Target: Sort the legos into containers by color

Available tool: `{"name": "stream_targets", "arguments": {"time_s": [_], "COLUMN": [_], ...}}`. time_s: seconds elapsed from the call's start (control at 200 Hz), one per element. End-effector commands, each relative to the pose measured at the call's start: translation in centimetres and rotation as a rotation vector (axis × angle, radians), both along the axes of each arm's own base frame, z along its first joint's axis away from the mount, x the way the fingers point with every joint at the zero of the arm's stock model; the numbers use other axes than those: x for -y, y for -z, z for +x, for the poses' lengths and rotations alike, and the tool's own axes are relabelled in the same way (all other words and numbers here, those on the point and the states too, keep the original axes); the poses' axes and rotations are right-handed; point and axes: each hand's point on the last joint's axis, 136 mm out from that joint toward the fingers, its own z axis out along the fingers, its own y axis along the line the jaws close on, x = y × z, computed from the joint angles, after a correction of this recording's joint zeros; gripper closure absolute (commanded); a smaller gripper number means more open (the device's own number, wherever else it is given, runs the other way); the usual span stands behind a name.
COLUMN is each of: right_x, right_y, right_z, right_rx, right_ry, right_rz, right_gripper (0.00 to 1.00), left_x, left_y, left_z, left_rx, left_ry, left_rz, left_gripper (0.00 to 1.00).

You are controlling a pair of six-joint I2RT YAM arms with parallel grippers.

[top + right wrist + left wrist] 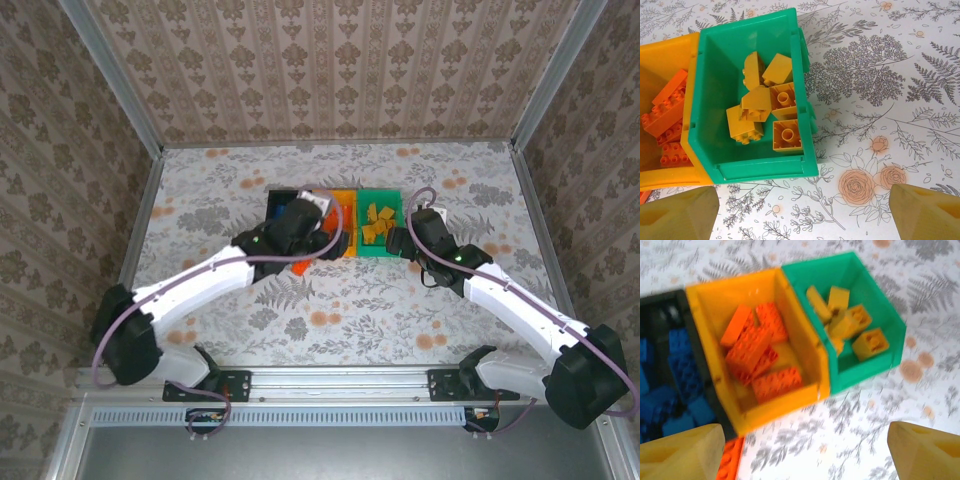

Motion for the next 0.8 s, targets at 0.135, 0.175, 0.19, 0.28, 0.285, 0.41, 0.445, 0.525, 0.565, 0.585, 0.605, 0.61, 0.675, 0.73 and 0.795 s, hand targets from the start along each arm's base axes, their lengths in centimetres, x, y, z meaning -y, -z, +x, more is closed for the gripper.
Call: {"name": "stream_targets", "arguments": {"time_s": [0.135, 0.175, 0.19, 0.28, 0.285, 0.41, 0.445, 0.525, 0.565, 0.585, 0.605, 0.61, 0.675, 0.73, 0.795], "right_x": [0.1, 0.0, 0.0, 0.0, 0.0, 0.1, 0.2, 0.3, 0.2, 0.3, 0.3, 0.3, 0.4, 0.4, 0.5], "right_y": [0.3, 0.2, 0.1, 0.0, 0.0, -0.4, -0.4, -0.5, -0.7, -0.7, -0.7, -0.7, -0.8, -0.8, -0.8], "right_z": [-0.1, -0.1, -0.1, 0.0, 0.0, -0.1, -0.2, -0.3, -0.3, -0.3, -0.4, -0.4, -0.4, -0.4, -0.5], "right_rx": [0.000, 0.001, 0.001, 0.002, 0.002, 0.005, 0.006, 0.009, 0.012, 0.013, 0.014, 0.014, 0.016, 0.019, 0.020], "right_ry": [0.012, 0.011, 0.011, 0.011, 0.011, 0.012, 0.012, 0.014, 0.013, 0.014, 0.014, 0.014, 0.016, 0.016, 0.018], "right_rz": [0.023, 0.026, 0.026, 0.030, 0.030, 0.027, 0.023, 0.022, 0.024, 0.025, 0.025, 0.025, 0.024, 0.022, 0.021], "right_gripper": [0.10, 0.10, 0.10, 0.10, 0.10, 0.10, 0.10, 0.10, 0.10, 0.10, 0.10, 0.10, 0.10, 0.10, 0.10], "left_x": [-6.2, -6.7, -6.9, -7.8, -7.8, -8.4, -8.3, -7.7, -7.6, -7.6, -7.7, -7.7, -7.5, -7.5, -7.4], "left_y": [8.1, 9.0, 9.3, 11.0, 11.0, 12.3, 12.5, 13.0, 13.4, 13.6, 13.8, 13.8, 14.4, 14.8, 15.2], "left_z": [-3.1, -3.0, -2.9, -2.0, -2.0, -0.5, -0.1, 0.4, 0.6, 0.8, 0.9, 0.9, 1.1, 1.3, 1.6], "left_rx": [-0.097, -0.096, -0.096, -0.106, -0.106, -0.098, -0.095, -0.092, -0.094, -0.094, -0.096, -0.097, -0.099, -0.100, -0.097], "left_ry": [-0.114, -0.126, -0.131, -0.159, -0.159, -0.183, -0.180, -0.165, -0.163, -0.166, -0.168, -0.168, -0.166, -0.168, -0.172], "left_rz": [0.139, 0.157, 0.165, 0.172, 0.172, 0.192, 0.199, 0.220, 0.239, 0.247, 0.255, 0.257, 0.274, 0.288, 0.310], "left_gripper": [0.13, 0.13, 0.13, 0.14, 0.14, 0.14, 0.15, 0.16, 0.17, 0.18, 0.18, 0.18, 0.18, 0.18, 0.18]}}
